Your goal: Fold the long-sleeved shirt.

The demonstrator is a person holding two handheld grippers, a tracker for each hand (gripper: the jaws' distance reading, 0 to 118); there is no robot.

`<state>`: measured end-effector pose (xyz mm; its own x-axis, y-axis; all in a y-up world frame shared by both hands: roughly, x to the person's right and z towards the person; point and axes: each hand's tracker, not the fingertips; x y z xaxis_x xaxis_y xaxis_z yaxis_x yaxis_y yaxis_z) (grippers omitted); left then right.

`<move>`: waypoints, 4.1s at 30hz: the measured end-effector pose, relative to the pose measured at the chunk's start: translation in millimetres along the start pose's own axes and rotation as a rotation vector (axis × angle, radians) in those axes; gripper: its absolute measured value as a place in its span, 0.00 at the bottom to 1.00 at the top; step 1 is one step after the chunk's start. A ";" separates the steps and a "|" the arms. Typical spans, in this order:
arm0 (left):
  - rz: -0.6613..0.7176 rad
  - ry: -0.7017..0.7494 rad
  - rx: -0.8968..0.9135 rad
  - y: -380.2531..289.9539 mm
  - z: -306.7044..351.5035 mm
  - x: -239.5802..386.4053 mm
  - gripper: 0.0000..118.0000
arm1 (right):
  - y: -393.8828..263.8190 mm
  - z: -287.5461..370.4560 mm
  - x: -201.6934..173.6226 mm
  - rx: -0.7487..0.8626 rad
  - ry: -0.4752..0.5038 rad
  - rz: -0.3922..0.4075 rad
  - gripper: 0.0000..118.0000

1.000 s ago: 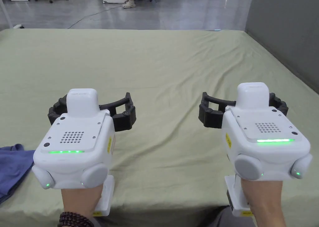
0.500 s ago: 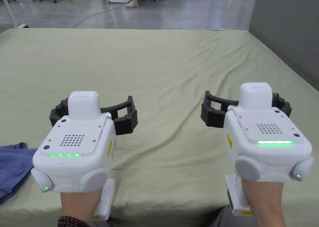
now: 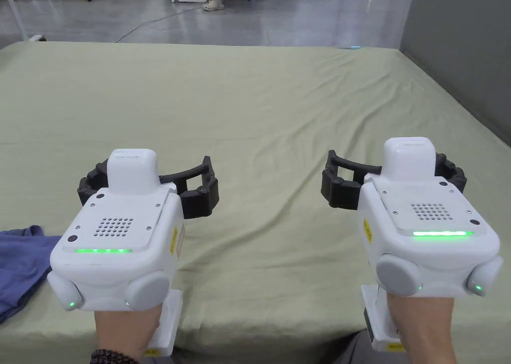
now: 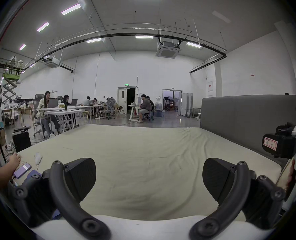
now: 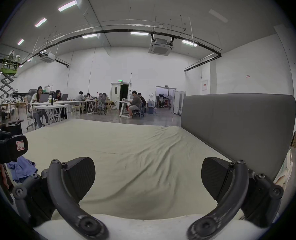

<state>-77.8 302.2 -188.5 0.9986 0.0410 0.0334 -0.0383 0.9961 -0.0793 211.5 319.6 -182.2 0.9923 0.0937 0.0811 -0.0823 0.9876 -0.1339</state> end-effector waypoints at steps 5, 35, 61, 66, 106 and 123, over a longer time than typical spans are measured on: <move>-0.006 -0.003 -0.003 -1.6 -0.9 1.1 1.00 | -0.4 -1.6 2.2 -0.006 0.001 -0.017 1.00; -0.019 -0.001 -0.009 -4.2 -5.3 3.9 1.00 | -6.9 -8.2 -1.5 -0.011 -0.002 0.024 1.00; -0.026 -0.005 -0.022 -6.0 -8.2 3.7 1.00 | 21.1 -0.3 -6.3 -0.117 0.063 -0.144 1.00; -0.030 0.004 -0.022 -5.0 -8.4 2.2 1.00 | 29.8 3.4 -7.3 -0.159 -0.008 -0.141 1.00; -0.017 0.010 -0.050 -11.8 -9.9 0.5 1.00 | -17.2 -7.0 -1.6 -0.088 -0.010 -0.003 1.00; -0.025 0.001 -0.059 -13.8 -11.3 4.8 1.00 | -17.6 -5.9 4.0 -0.085 -0.005 -0.007 1.00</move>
<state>-72.1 287.8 -198.6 0.9993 0.0163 0.0350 -0.0113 0.9905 -0.1374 217.5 301.9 -185.4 0.9923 0.0875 0.0874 -0.0668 0.9740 -0.2166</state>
